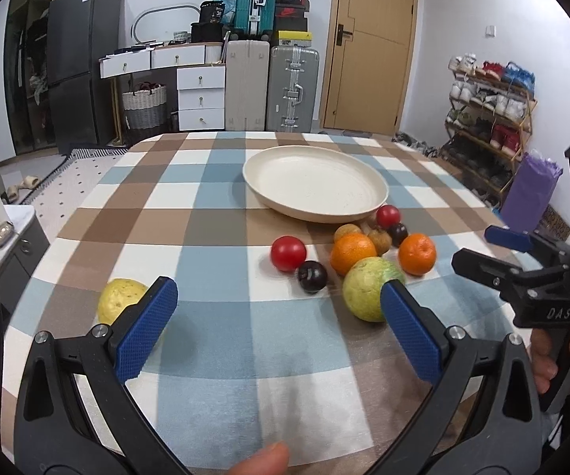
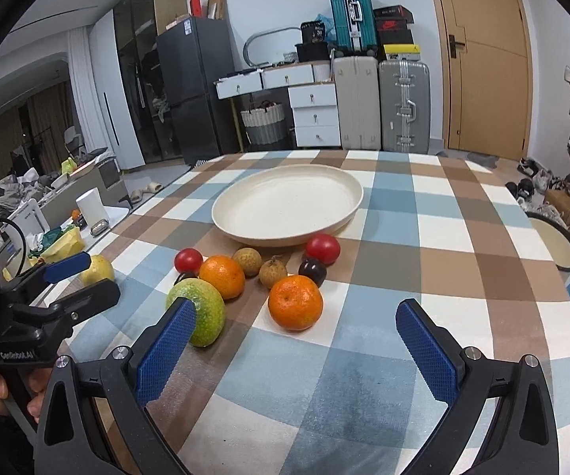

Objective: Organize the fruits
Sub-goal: 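Grasp the pale yellow lumpy fruit with the left tool while the right tool grasps an orange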

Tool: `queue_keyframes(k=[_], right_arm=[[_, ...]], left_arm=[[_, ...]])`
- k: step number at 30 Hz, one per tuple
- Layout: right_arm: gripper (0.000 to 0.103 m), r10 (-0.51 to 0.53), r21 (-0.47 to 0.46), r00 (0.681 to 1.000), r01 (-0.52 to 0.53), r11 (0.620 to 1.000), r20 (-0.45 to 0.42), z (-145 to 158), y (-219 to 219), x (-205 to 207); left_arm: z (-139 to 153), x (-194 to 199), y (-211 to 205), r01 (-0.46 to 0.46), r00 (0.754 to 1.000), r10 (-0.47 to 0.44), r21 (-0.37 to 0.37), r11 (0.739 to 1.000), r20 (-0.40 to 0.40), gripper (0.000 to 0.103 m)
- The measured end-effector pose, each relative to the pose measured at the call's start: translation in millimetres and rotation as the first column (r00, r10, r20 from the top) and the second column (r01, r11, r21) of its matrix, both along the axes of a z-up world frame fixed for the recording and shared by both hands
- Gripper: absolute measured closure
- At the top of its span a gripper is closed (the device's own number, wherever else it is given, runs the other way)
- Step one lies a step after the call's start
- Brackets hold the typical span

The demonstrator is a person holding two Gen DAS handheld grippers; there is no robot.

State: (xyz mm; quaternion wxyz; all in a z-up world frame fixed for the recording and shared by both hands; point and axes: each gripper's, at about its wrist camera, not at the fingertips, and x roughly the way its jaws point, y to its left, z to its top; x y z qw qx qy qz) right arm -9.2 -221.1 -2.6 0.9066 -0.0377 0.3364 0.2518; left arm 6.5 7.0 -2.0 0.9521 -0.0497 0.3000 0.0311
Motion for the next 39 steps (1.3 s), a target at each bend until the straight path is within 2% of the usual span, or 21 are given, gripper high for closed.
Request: queue_keyframes(k=[3,9,13,18,21,27,30,34,36,39], right_arm=[[0.000,0.004,-0.003,1.000,-0.004,1.000,-0.025,-4.0,3.3,7.5],[0.000,0.007,-0.030,0.998,-0.008,1.000,-0.056,-9.8,8.5,17.0],[0.000,-0.002,-0.038,0.997,0.000,0.999,-0.073,-13.2,8.9,22.1],[0.000,-0.003,-0.040,0.997,0.000,0.999,-0.082,-15.2,6.9,22.5],[0.000,-0.008,-0.051,0.997,0.004,0.999,-0.082,-17.2,5.1,21.7],[0.000,-0.015,-0.052,0.994,0.009,0.999,-0.109,-19.6,1.8,30.7],[0.001,-0.010,-0.054,0.992,0.003,0.999,-0.124,-20.3,3.0,34.5],[0.017,0.003,-0.083,0.986,-0.017,0.996,-0.167,-27.3,9.5,42.8],[0.018,0.013,-0.082,0.982,-0.029,0.996,-0.188,-32.3,12.5,46.3],[0.021,0.026,-0.089,0.979,-0.044,0.995,-0.200,-37.2,17.8,48.8]], left_arm=[[-1.9,2.0,10.1,-0.023,1.000,0.023,0.013,1.000,-0.021,0.000],[-7.1,4.2,36.3,-0.043,0.998,0.041,-0.047,0.998,-0.051,0.001],[-8.7,3.7,46.9,-0.058,0.996,0.055,-0.030,0.998,-0.066,0.001],[-6.8,-5.4,66.1,-0.079,0.995,0.075,-0.063,0.995,-0.070,0.001],[-5.4,-11.1,74.5,-0.107,0.992,0.103,-0.046,0.993,-0.075,0.001],[-18.2,-5.4,95.9,-0.157,0.980,0.144,-0.099,0.983,-0.134,0.001],[-23.7,-0.1,92.6,-0.157,0.977,0.144,-0.077,0.985,-0.154,0.001],[-29.5,7.6,87.8,-0.163,0.972,0.148,-0.068,0.984,-0.184,0.001],[-32.4,11.0,86.9,-0.162,0.969,0.145,-0.071,0.984,-0.200,0.001],[-34.4,14.0,87.0,-0.151,0.969,0.130,-0.087,0.985,-0.209,0.010]])
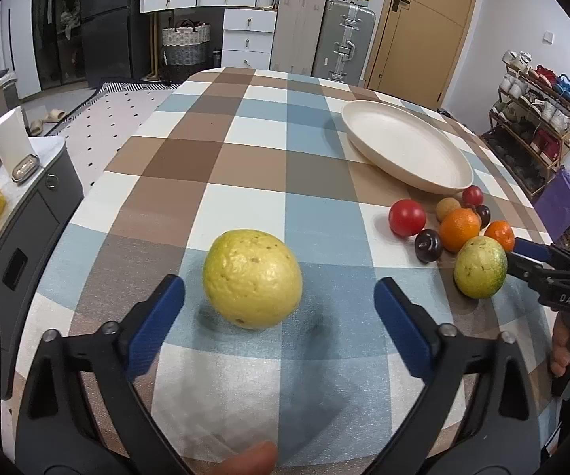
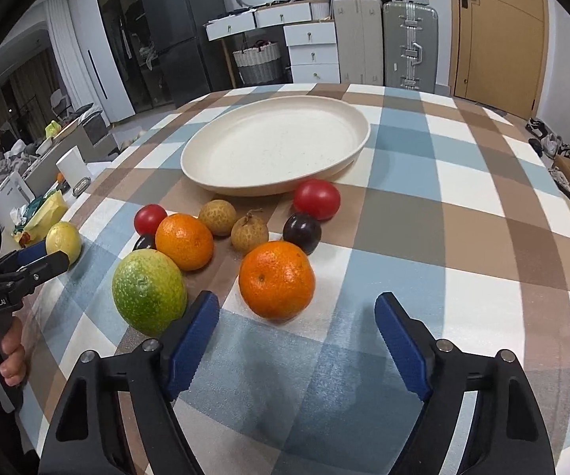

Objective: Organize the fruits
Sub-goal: 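Grasp the pale yellow lumpy fruit with the left tool while the right tool grasps an orange, then carry both fruits over the white plate and open both tools to release them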

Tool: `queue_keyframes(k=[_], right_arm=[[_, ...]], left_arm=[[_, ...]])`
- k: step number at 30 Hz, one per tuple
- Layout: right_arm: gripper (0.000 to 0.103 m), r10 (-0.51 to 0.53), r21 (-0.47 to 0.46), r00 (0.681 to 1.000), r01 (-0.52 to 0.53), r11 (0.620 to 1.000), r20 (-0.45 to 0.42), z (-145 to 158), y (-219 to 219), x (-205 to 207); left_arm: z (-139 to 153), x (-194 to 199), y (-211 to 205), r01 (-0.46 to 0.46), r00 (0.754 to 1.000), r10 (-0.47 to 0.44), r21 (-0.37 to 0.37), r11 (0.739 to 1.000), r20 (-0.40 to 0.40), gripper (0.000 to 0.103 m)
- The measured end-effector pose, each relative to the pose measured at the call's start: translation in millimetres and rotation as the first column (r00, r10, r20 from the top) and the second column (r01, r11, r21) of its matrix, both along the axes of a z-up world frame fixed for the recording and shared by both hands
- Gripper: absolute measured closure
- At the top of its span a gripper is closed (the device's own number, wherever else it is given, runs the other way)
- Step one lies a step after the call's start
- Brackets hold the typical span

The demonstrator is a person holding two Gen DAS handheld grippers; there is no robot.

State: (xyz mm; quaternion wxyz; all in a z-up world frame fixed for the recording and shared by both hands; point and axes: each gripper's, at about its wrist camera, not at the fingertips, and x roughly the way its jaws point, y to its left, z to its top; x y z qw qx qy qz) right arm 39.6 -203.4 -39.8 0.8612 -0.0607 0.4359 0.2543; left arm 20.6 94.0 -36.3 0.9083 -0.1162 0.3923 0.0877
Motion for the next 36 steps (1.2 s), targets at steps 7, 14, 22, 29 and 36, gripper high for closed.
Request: queue_keyframes(k=[7,14,22,29,36], right_arm=[[0.033,0.017,0.002,1.000,-0.017,1.000,-0.011,-2.3,5.4,4.8],[0.040,0.038,0.015,0.999,-0.038,0.999,-0.022,-2.0,8.4,8.4],[0.044,0.040,0.025,0.999,-0.039,0.999,-0.024,-1.6,9.8,9.6],[0.058,0.037,0.023,0.999,-0.037,0.999,-0.021,-1.5,10.1,10.1],[0.062,0.057,0.028,0.998,-0.057,0.998,-0.020,-0.1,9.6,6.9]], left_arm=[[-6.4,9.1,1.1,-0.016,0.999,0.015,-0.013,1.000,-0.044,0.038],[-5.5,12.9,-1.7,0.007,0.999,-0.008,-0.021,1.000,-0.032,0.058],[-4.3,15.9,-13.9,0.051,0.998,-0.052,-0.039,0.998,-0.025,0.058],[0.7,27.6,-35.4,0.098,0.995,-0.099,-0.035,0.995,-0.012,0.058],[11.0,35.7,-53.8,0.143,0.990,-0.142,-0.035,0.989,0.017,0.058]])
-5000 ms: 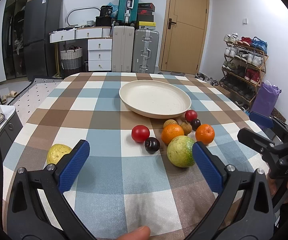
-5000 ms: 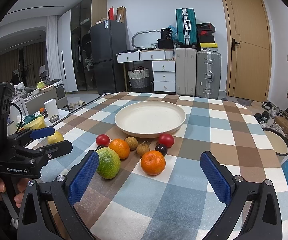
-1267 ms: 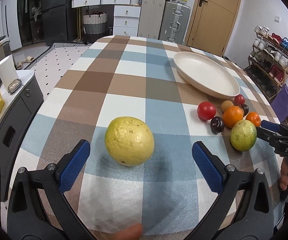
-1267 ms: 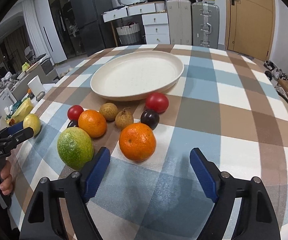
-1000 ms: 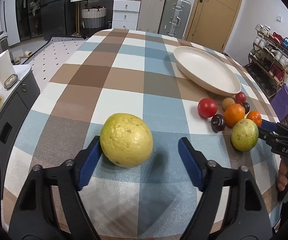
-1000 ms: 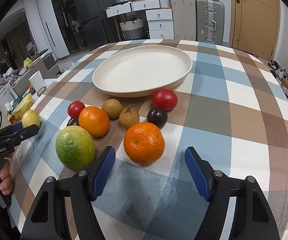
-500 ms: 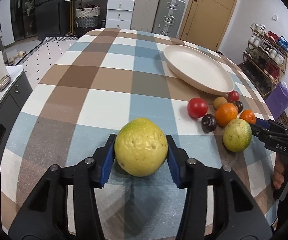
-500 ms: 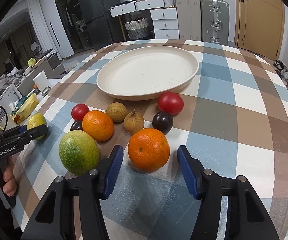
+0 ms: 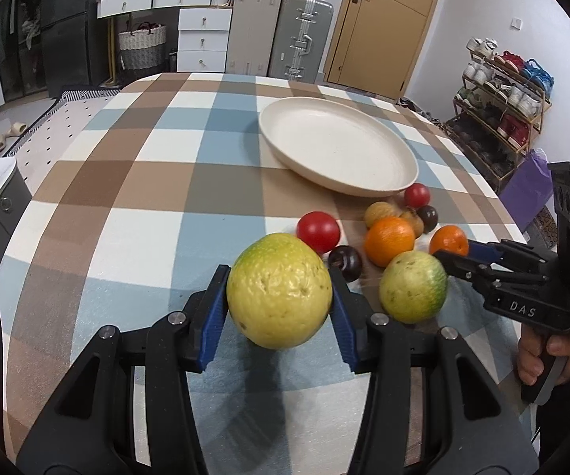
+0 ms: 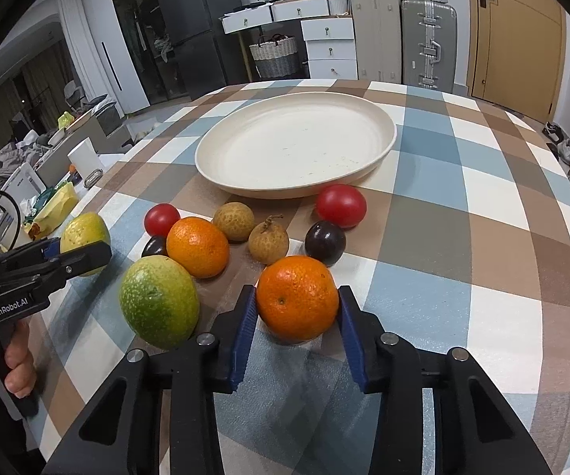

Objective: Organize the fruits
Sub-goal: 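Carry both fruits over the white plate and open both tools to release them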

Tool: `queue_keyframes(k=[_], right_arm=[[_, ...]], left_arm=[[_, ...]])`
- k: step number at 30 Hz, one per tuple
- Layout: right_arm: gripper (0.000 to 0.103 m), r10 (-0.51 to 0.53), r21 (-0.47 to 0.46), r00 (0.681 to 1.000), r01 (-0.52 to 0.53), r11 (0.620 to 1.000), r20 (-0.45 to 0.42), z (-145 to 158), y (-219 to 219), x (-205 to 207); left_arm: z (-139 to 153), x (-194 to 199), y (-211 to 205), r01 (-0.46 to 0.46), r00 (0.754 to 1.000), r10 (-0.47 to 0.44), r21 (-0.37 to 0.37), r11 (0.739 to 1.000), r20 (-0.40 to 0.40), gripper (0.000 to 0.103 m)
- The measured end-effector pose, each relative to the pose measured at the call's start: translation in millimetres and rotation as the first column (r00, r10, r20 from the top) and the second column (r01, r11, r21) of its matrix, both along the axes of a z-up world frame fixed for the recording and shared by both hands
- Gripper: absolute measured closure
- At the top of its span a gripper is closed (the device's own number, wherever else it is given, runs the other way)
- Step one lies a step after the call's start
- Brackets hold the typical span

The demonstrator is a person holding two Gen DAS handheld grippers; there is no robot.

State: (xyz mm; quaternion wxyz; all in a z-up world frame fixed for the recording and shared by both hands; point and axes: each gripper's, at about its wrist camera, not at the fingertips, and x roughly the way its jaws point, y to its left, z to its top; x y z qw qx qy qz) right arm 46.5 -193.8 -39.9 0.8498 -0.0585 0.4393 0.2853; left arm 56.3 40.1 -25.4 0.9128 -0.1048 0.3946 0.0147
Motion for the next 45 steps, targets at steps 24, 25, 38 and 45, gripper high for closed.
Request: queue_keyframes(k=[24,25,38,45], right_arm=[[0.062,0.008,0.097,0.990,-0.022,0.995,0.144,49.1,-8.6,15.8],[0.062,0.007,0.107,0.990,-0.022,0.994,0.144,49.8,-9.0,18.5],[0.062,0.000,0.168,0.987,-0.028,0.985,0.163,49.4,5.4,51.8],[0.062,-0.010,0.191,0.989,-0.018,0.981,0.146,41.4,12.6,70.2]], left_arm=[[28.2,58.5,-15.6,0.057,0.993,-0.057,0.006,0.998,0.105,0.058],[27.6,64.3,-15.2,0.059,0.993,-0.059,0.005,0.998,0.106,0.058],[22.8,109.9,-28.8,0.082,0.989,-0.086,0.035,0.996,0.121,0.058],[16.6,124.6,-36.4,0.097,0.985,-0.102,0.044,0.994,0.139,0.058]])
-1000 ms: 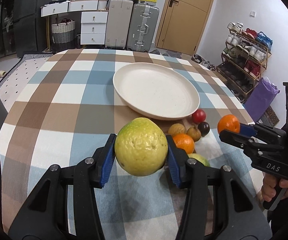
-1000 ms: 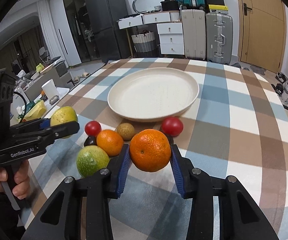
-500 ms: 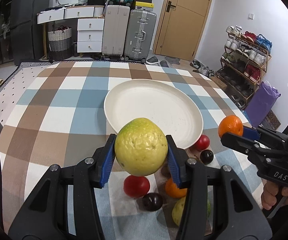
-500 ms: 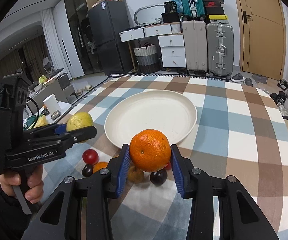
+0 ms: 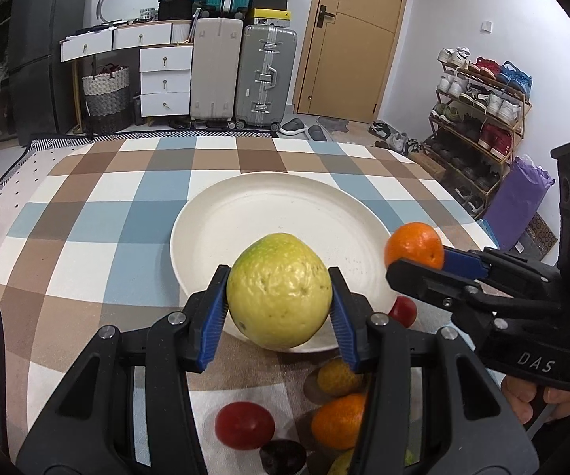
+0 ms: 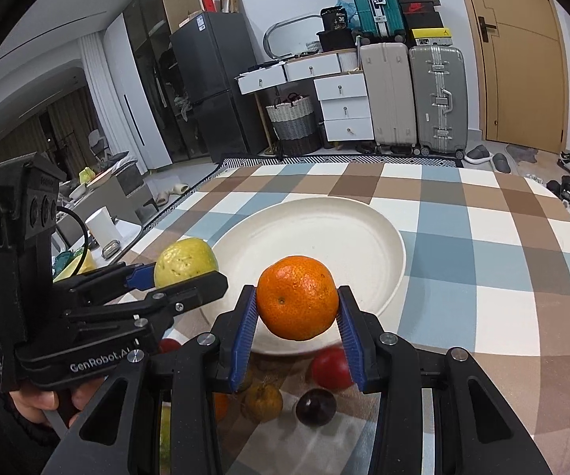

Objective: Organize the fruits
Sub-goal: 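Carry both fruits over the white plate and open both tools to release them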

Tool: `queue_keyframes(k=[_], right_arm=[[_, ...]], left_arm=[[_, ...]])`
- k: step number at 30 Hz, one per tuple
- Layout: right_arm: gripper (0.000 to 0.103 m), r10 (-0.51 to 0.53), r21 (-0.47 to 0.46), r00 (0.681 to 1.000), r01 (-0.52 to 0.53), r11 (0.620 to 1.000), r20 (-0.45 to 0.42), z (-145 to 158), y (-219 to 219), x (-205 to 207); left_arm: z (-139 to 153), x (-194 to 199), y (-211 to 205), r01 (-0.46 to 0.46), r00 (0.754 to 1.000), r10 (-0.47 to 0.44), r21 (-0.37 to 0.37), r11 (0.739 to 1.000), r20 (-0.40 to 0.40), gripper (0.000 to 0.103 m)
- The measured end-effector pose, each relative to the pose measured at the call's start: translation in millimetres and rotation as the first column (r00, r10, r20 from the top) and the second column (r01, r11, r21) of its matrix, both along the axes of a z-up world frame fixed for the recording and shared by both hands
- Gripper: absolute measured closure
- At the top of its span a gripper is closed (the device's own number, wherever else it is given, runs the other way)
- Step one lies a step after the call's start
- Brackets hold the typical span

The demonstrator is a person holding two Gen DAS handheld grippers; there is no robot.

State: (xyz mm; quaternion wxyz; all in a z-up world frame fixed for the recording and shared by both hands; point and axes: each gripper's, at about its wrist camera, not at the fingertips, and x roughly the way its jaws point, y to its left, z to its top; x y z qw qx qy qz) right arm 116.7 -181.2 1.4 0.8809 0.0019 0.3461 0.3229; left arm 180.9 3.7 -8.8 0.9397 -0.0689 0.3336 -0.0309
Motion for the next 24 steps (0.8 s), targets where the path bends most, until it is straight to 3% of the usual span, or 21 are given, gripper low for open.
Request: queue_keyframes(k=[11,24], right_arm=[[0.062,0.001,-0.022,0.999,-0.002,1.000,-0.033,-14.6,10.4,12.8],[0.060,-0.028,-0.042,0.999,0.026,0.999,-0.044,-23.1,10.5,16.7]], left_arm=[[-17.7,17.2,0.1,-0.027,0.998,0.029,0.031,0.999,-0.050,0.058],[-15.9,13.1,0.1,-0.043,0.999,0.044,0.039,0.998,-0.029,0.058]])
